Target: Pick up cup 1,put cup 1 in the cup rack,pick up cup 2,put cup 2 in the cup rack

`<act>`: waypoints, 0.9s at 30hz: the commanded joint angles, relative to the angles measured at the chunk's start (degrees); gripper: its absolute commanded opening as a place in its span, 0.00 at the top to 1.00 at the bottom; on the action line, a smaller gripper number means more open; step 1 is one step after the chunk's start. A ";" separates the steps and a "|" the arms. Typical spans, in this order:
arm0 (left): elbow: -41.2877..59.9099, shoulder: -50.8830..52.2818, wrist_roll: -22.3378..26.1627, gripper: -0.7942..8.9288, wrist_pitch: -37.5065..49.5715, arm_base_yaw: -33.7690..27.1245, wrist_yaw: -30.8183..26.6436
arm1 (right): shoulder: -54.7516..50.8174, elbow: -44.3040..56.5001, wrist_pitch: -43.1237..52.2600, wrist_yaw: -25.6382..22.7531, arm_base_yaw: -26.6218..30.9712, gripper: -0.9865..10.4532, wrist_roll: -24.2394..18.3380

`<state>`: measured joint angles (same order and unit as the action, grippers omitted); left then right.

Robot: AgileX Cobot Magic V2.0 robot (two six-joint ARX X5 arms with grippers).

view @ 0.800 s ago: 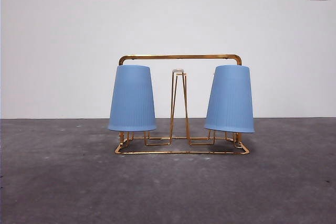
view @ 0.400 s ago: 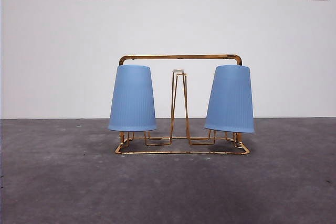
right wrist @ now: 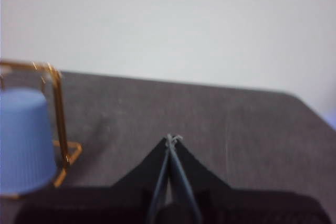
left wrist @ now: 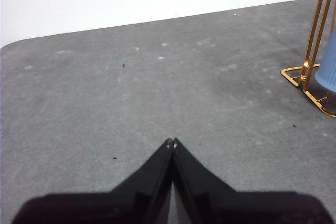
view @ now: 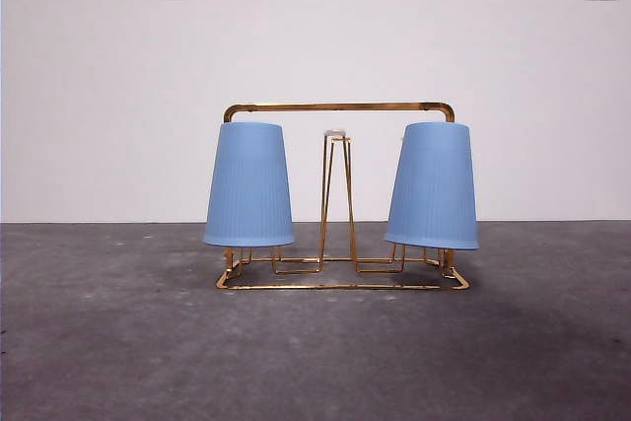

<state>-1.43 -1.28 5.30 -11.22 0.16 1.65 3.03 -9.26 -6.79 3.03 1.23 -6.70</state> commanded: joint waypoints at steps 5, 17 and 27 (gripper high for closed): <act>0.52 -0.02 -0.42 0.92 0.46 -0.13 0.04 | -2.58 8.11 0.81 -1.51 0.09 0.91 5.88; 0.52 -0.35 -0.42 0.92 0.46 -0.13 0.04 | -2.58 8.44 -3.61 -2.03 0.28 0.91 8.02; 0.52 -0.61 -0.42 0.92 0.46 -0.13 0.04 | -2.51 8.44 -3.61 -2.01 0.28 0.91 8.02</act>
<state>-1.43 -1.87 5.28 -11.18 0.16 1.65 0.58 -1.34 -10.72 1.28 1.48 0.69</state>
